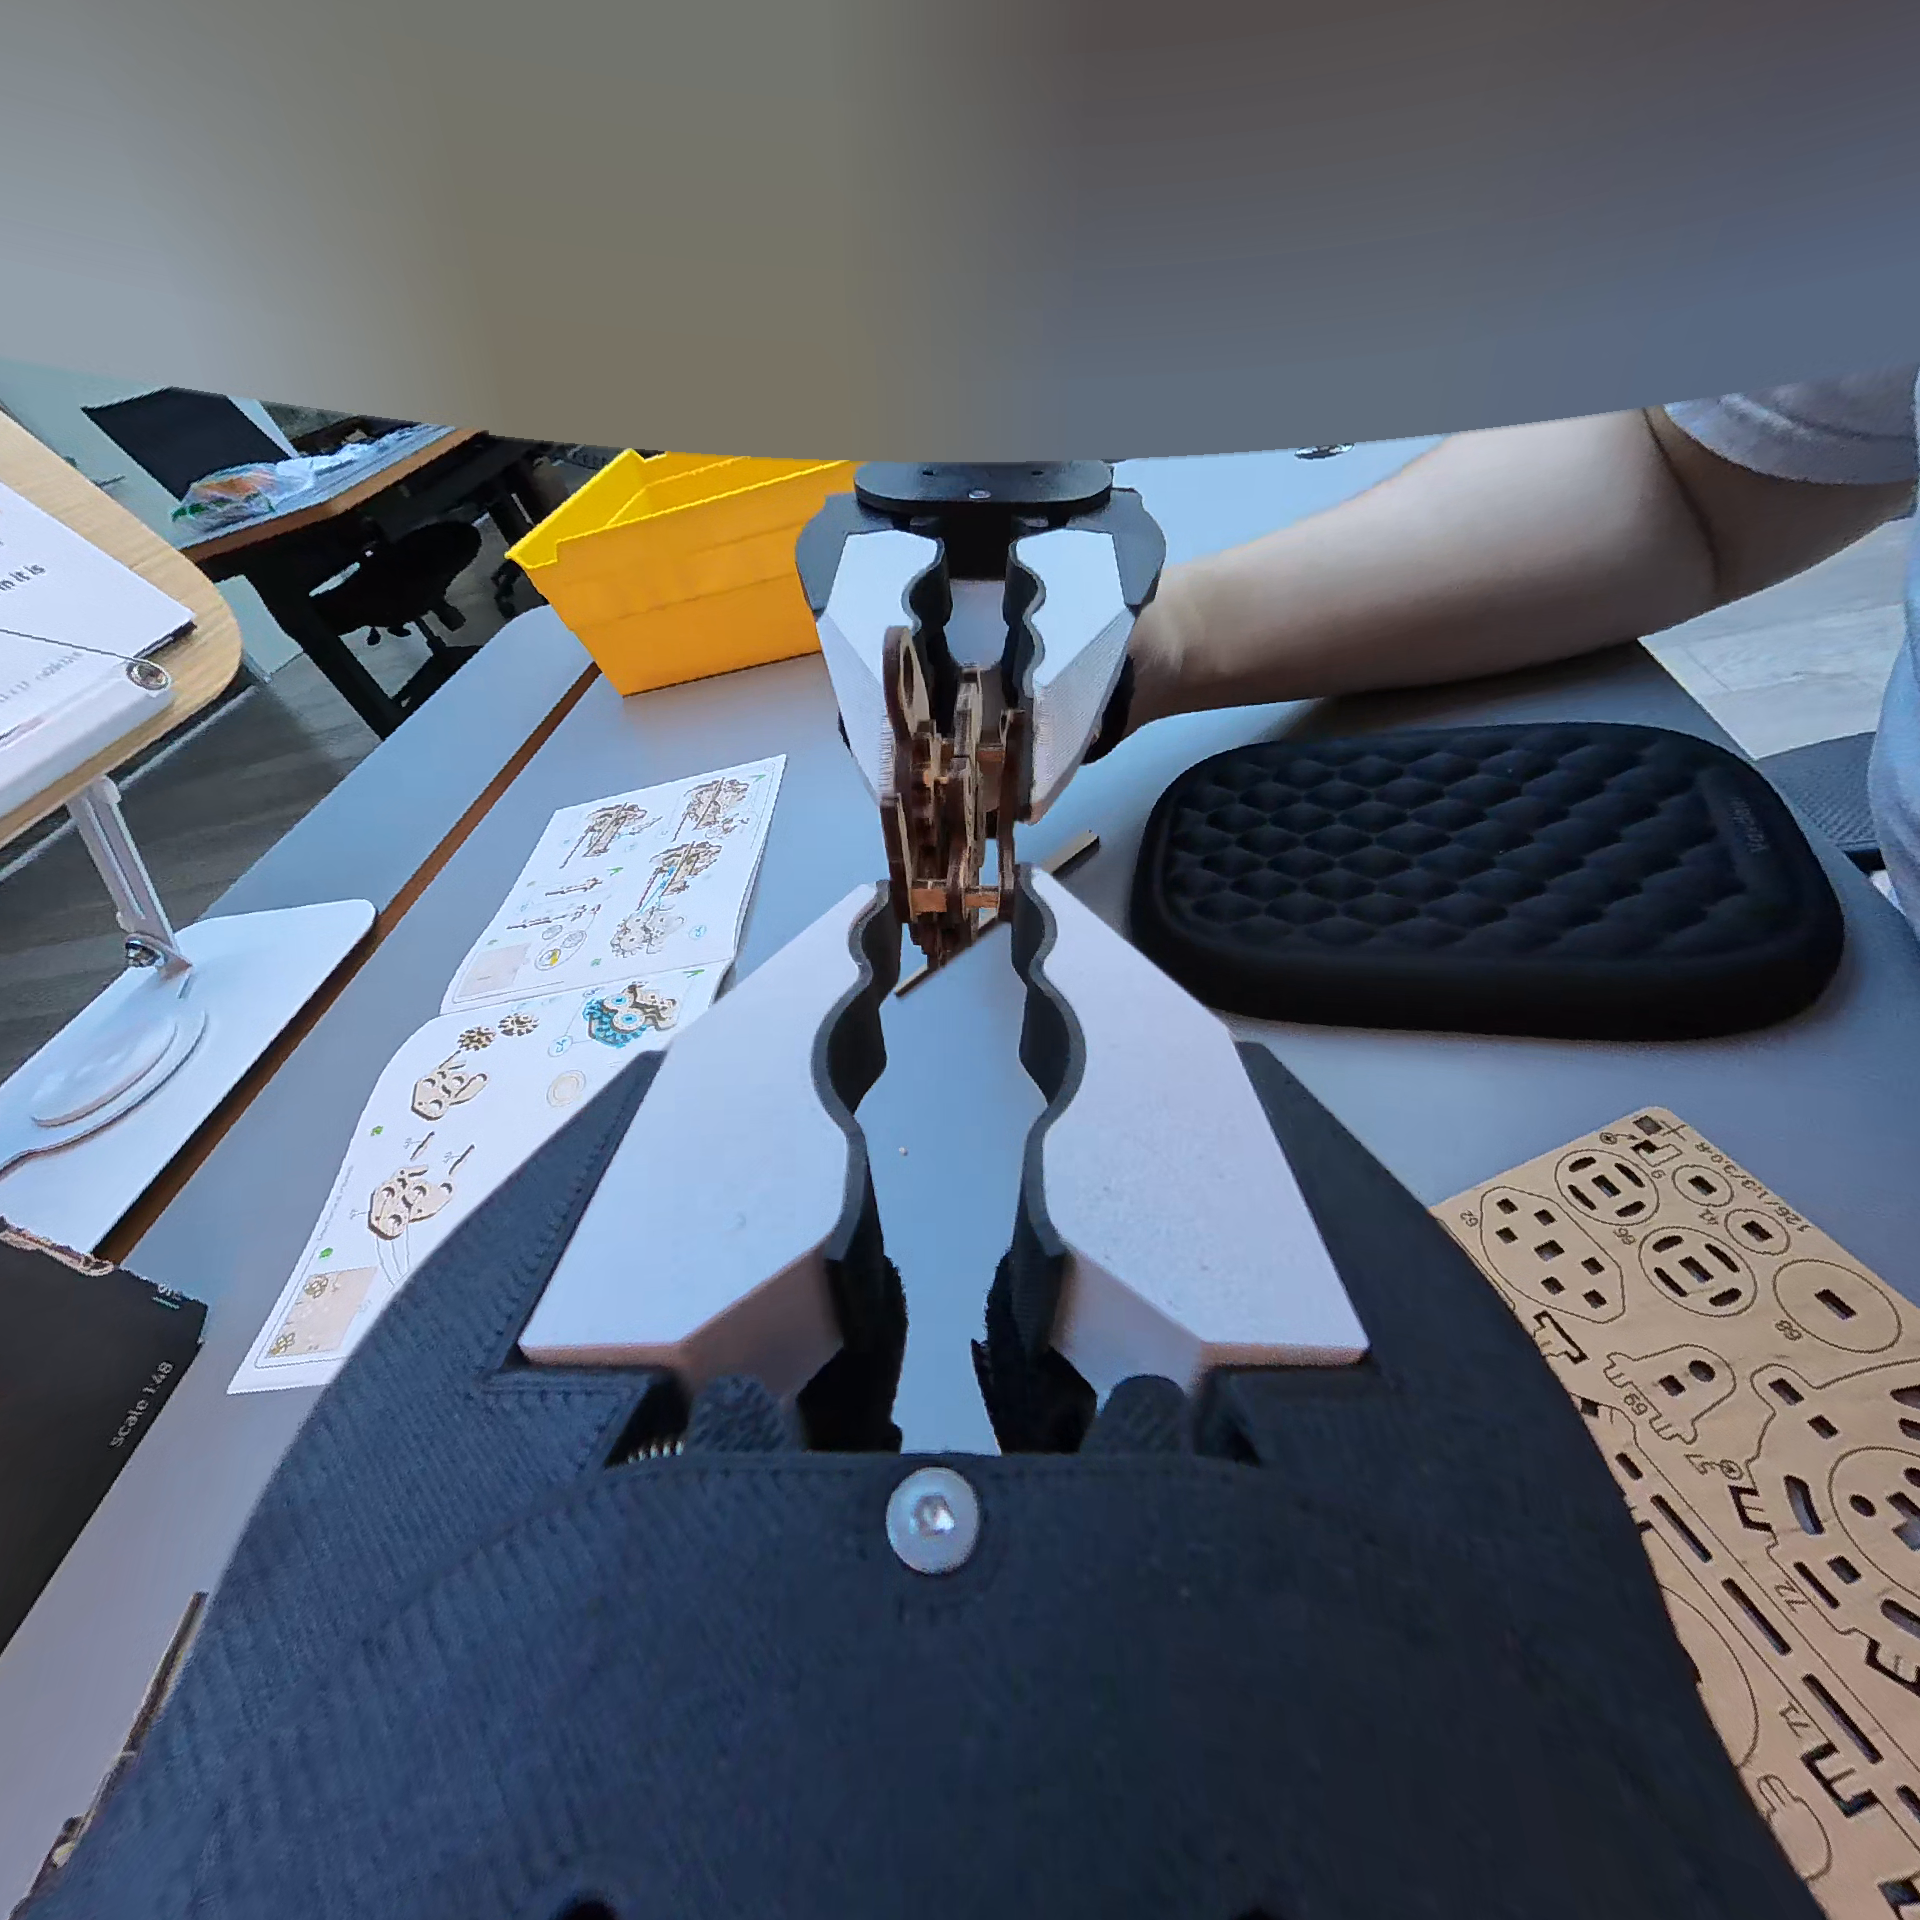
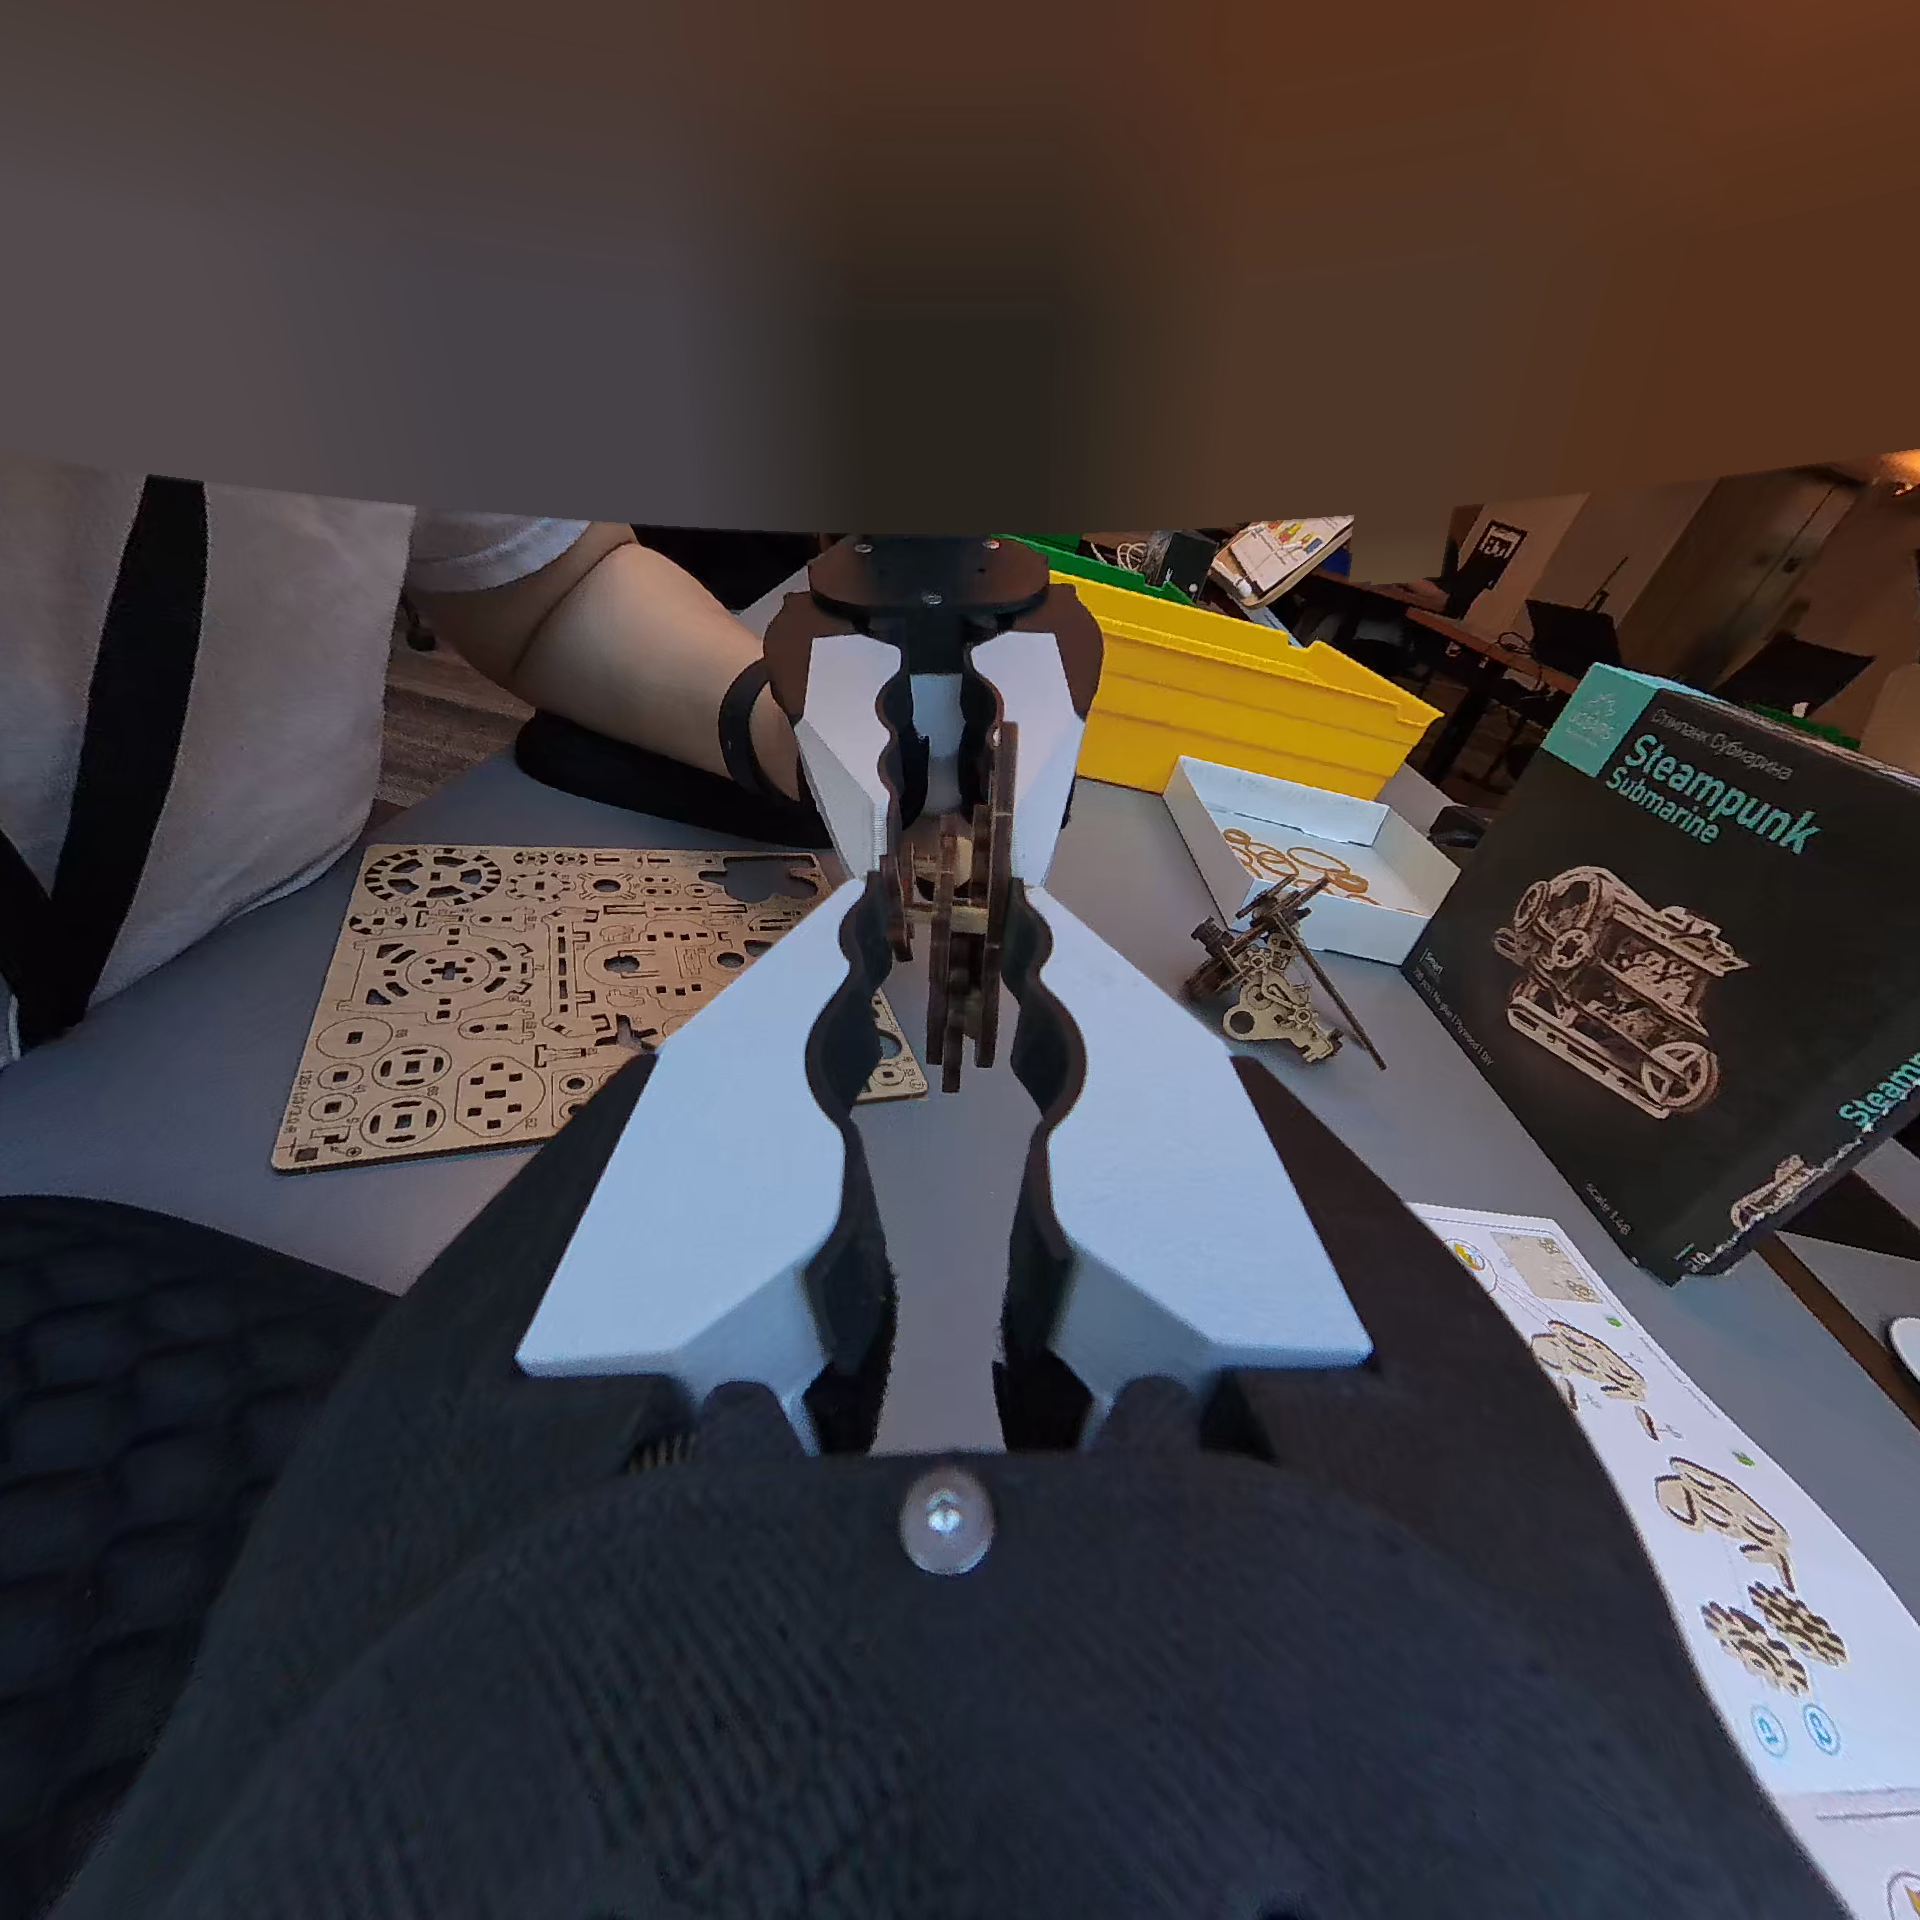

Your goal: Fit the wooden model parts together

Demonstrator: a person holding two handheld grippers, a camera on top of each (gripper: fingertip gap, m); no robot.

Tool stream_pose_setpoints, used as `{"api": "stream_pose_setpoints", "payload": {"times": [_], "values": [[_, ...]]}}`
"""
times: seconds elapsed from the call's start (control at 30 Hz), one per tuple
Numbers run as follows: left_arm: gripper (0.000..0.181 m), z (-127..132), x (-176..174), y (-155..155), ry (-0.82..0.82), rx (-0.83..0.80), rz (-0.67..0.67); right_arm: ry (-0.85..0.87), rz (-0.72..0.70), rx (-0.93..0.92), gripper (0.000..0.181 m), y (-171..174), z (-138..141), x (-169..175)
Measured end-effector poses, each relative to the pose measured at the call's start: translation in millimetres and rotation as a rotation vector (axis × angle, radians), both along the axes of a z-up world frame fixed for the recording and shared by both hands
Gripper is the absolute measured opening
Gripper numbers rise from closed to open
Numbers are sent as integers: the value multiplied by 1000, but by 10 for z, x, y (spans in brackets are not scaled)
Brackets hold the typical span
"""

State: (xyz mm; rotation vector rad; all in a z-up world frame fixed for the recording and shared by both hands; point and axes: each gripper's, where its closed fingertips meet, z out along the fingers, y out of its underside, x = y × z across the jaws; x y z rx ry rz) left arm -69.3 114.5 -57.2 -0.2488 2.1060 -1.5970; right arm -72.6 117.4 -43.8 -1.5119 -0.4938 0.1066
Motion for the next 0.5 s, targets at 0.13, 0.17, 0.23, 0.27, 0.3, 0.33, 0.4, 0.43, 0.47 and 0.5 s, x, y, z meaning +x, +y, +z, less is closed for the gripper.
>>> {"api": "stream_pose_setpoints", "payload": {"times": [0.13,0.17,0.23,0.27,0.3,0.33,0.4,0.43,0.47,0.5], "values": [[20,-3,10,-1,19,-17,-6,14,-2,-15,20,11,-16,8],[20,-21,3,6,26,-18,-18,16,4,-37,20,17,-51,3],[20,-47,1,14,12,-14,-17,2,-5,-43,20,20,-66,0],[20,-44,-1,13,-4,-10,-16,5,-11,-57,21,24,-71,-2],[20,-41,0,11,-12,-6,-13,0,-19,-74,22,37,-85,-4],[20,-45,-3,2,-12,-1,-13,-12,-21,-94,23,50,-116,-21],[20,-80,-13,-12,-15,18,-15,-38,-31,-118,23,69,-166,-38],[20,-81,-13,-8,-28,23,-14,-36,-35,-124,22,72,-167,-39],[20,-85,-15,-4,-28,30,-16,-36,-38,-131,22,74,-164,-40],[20,-78,-15,-2,-19,27,-18,-39,-41,-128,22,76,-151,-43]]}}
